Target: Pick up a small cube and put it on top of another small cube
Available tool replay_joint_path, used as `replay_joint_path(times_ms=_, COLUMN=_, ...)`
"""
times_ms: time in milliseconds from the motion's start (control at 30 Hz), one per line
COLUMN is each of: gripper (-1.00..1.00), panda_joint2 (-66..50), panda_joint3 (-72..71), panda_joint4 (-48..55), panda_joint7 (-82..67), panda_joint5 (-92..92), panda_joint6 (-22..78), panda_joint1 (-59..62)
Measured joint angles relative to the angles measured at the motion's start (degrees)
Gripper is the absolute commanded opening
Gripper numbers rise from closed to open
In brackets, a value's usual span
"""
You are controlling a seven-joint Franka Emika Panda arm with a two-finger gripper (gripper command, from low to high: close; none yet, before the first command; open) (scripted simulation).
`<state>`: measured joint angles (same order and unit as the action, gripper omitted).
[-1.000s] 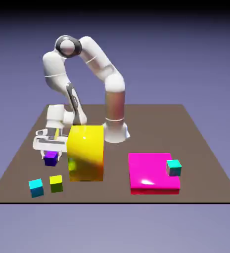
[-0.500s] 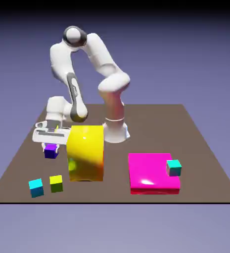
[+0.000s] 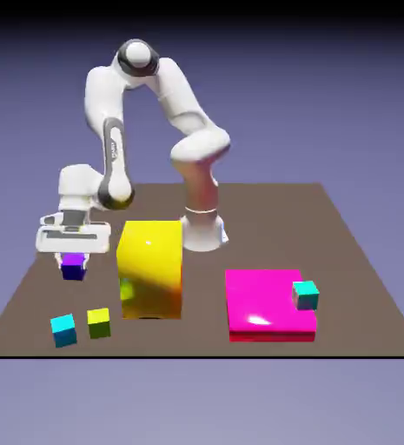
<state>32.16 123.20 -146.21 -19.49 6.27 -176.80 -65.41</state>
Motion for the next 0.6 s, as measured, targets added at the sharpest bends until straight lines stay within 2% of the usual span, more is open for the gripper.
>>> replay_joint_path(times_ms=300, gripper=-1.0, panda_joint2=1.45, panda_joint3=1.34, panda_joint4=16.56, panda_joint7=-13.89, panda_joint5=-15.45, panda_joint6=14.78, panda_joint1=-17.57)
replay_joint_path(times_ms=500, gripper=-1.0, panda_joint2=9.81, panda_joint3=9.99, panda_joint4=20.38, panda_joint7=-12.61, panda_joint5=-11.99, panda_joint6=8.32, panda_joint1=-27.95)
replay_joint_path(times_ms=533, gripper=1.0, panda_joint2=10.03, panda_joint3=10.22, panda_joint4=20.48, panda_joint7=-12.57, panda_joint5=-11.9, panda_joint6=8.15, panda_joint1=-28.22)
replay_joint_path(times_ms=600, gripper=1.0, panda_joint2=10.03, panda_joint3=10.22, panda_joint4=20.48, panda_joint7=-12.58, panda_joint5=-11.91, panda_joint6=8.1, panda_joint1=-28.22)
